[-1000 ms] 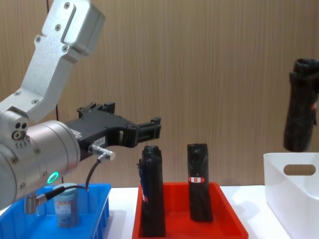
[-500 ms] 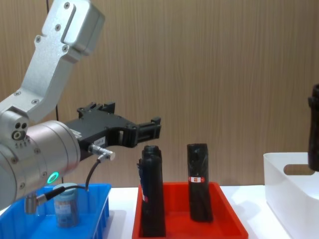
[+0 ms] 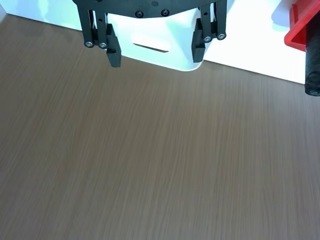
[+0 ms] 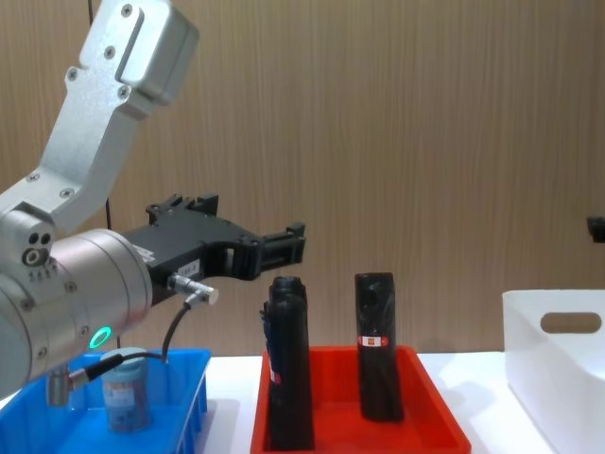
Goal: Pick the cotton swabs from the blue box and place them into the white box.
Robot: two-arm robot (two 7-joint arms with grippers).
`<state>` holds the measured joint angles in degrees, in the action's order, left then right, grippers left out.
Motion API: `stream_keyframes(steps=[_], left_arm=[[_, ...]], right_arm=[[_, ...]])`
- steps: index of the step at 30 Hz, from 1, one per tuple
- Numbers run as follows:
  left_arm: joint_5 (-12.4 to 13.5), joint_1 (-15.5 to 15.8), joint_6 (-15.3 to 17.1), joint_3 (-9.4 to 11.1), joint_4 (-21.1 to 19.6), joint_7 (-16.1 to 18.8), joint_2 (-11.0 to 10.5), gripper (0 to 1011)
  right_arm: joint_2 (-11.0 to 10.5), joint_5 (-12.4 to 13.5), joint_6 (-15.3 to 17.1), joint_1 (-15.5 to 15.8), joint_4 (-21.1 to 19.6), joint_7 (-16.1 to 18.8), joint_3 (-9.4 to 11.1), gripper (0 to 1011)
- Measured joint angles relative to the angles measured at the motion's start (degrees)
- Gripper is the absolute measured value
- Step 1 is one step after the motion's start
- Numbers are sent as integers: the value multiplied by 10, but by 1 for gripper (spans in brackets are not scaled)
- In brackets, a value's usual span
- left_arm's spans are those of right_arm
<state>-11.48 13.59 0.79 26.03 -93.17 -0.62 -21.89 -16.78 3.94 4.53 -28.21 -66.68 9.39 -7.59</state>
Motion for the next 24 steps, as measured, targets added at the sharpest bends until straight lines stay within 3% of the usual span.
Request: stream_keyframes(steps=[5,24], left_arm=[[0,0,0,0,0,0,0,1004],[0,0,0,0,0,0,0,1004]], right_arm=[[0,0,-4,-1,7,1,0,1001],[0,3,-9,3,12,6,1,1002]])
